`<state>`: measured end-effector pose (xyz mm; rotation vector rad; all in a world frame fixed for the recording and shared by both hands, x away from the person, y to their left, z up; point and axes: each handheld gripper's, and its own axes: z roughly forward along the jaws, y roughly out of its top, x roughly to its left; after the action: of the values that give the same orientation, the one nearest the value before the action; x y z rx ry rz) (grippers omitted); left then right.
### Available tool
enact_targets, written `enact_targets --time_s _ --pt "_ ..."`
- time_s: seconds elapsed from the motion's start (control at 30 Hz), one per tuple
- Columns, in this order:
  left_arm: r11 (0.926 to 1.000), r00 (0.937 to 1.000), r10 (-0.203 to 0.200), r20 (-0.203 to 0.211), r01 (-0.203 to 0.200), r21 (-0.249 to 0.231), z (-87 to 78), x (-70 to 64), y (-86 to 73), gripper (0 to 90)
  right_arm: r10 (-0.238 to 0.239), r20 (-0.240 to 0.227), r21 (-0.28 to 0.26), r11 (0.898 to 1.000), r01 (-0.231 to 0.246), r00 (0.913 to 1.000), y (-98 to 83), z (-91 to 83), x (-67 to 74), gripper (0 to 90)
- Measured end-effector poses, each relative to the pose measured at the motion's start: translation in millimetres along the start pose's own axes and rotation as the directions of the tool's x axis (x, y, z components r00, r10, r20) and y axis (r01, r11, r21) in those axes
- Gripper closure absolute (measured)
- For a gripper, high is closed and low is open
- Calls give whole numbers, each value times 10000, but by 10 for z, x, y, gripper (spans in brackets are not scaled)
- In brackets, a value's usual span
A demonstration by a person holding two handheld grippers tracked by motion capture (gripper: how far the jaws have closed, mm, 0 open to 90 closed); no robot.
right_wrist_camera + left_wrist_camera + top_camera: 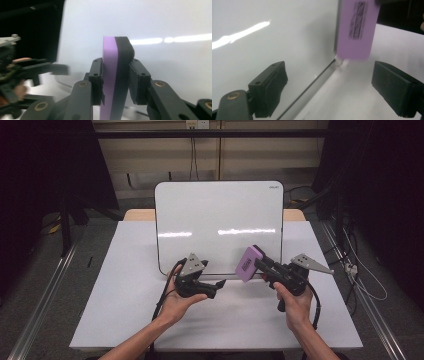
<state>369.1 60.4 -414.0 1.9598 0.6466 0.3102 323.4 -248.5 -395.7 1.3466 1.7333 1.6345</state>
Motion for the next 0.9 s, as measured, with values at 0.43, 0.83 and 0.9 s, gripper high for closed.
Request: enact_targets --time_s 0.43,0.83,0.9 --pt "9994 9934 -332 -1096 329 -41 -595 325 -263 57 -2139 2158 1989 9649 1716 9527 234 24 -87 678" --pt "9947 9741 -1024 -2015 1023 -111 -904 538 -596 54 -4490 3078 3491 8735 3394 8389 292 379 139 678" --pt "9954 9736 -951 -2074 956 -79 -912 548 -613 55 -4650 3052 3631 8636 3498 8311 276 460 145 678"
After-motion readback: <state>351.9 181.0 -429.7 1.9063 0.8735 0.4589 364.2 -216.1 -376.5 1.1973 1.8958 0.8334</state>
